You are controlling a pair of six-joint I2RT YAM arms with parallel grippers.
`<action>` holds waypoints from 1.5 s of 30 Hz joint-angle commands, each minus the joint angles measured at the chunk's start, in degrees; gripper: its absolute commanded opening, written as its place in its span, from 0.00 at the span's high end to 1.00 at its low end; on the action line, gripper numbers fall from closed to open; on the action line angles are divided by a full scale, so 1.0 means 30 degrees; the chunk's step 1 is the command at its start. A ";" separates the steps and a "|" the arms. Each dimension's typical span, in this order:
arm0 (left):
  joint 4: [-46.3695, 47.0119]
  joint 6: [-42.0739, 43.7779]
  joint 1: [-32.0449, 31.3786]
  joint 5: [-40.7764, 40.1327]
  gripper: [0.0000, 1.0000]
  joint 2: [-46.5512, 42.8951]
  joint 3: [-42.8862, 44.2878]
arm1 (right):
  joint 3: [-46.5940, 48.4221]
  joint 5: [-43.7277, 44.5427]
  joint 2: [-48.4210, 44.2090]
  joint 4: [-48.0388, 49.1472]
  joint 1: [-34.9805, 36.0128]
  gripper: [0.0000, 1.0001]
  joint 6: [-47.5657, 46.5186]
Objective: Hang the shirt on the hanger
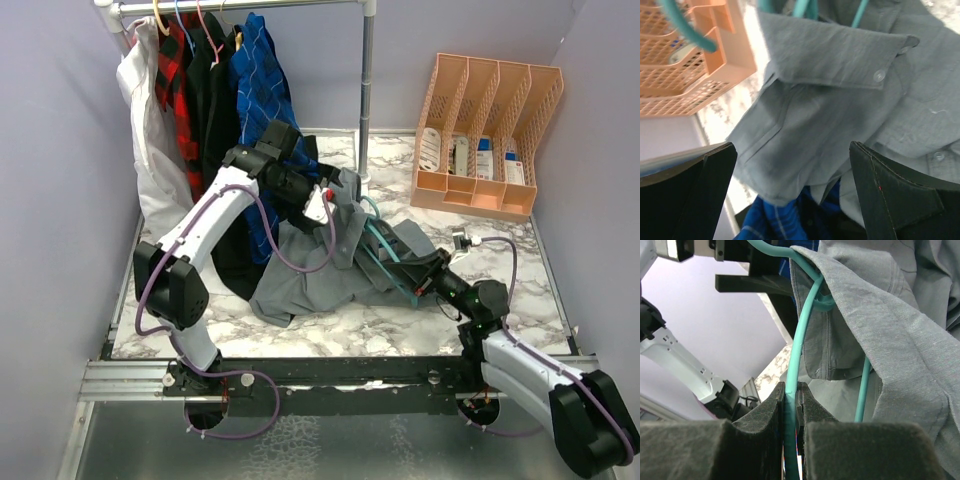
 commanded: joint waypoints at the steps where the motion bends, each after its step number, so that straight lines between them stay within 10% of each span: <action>1: -0.0706 0.2028 -0.0451 0.0349 0.01 -0.0266 -0.1430 | -0.1278 -0.2006 0.0907 0.2307 -0.0063 0.99 0.0308; 17: -0.0238 -0.0972 -0.0168 -0.0552 0.01 0.1341 0.2081 | -0.0038 -0.3437 -0.3330 -0.3330 -0.0084 0.99 -0.1839; 30: -0.5835 0.2384 -0.1279 -0.1616 0.02 0.1894 0.2771 | 0.0632 -0.4101 -0.4039 -0.4445 -0.0063 0.99 -0.2423; 37: -0.8001 0.1569 -0.1791 -0.2241 0.36 0.2971 0.4004 | 0.0584 -0.3895 -0.4220 -0.3944 -0.0063 0.99 -0.2264; 45: -0.8002 0.0164 -0.2423 -0.2669 0.31 0.2479 0.1702 | 0.0426 -0.3077 -0.5154 -0.4171 -0.0063 0.99 -0.2351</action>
